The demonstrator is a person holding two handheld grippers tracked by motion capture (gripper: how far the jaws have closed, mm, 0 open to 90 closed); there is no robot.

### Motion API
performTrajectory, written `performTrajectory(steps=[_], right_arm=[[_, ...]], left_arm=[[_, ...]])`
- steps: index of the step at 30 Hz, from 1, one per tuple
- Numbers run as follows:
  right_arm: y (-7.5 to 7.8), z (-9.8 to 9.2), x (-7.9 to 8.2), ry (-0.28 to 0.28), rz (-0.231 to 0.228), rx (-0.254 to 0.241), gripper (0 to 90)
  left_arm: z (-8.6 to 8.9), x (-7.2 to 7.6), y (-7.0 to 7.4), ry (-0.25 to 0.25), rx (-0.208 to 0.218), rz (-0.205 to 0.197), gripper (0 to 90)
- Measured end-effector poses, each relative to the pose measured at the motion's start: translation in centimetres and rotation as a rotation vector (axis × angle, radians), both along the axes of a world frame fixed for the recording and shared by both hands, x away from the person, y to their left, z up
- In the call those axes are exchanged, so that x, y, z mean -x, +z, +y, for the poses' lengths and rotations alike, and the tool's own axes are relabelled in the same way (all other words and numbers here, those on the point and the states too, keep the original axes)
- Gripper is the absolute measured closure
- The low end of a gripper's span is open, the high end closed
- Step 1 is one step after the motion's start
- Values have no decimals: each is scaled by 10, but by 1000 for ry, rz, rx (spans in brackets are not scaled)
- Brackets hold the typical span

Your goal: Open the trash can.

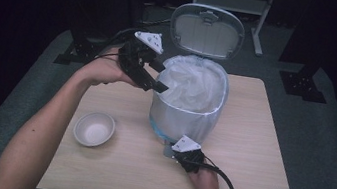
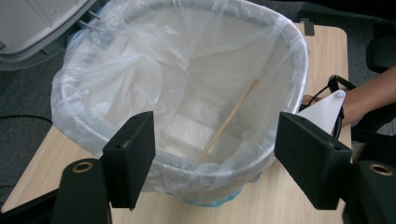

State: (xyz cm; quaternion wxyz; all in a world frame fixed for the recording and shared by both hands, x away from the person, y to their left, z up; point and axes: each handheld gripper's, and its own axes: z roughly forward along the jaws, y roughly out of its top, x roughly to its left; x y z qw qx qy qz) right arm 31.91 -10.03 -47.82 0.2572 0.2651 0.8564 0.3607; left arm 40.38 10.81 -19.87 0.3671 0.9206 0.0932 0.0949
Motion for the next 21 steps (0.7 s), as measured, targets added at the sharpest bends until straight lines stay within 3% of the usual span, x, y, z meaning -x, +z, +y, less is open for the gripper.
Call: performTrajectory(steps=[4,21], right_arm=[[0,0,0,0,0,0,899],[0,0,0,1,1,0,899]], left_arm=[[6,3,-3,5,21,3,249],[31,9,-14,36,37,6,185]])
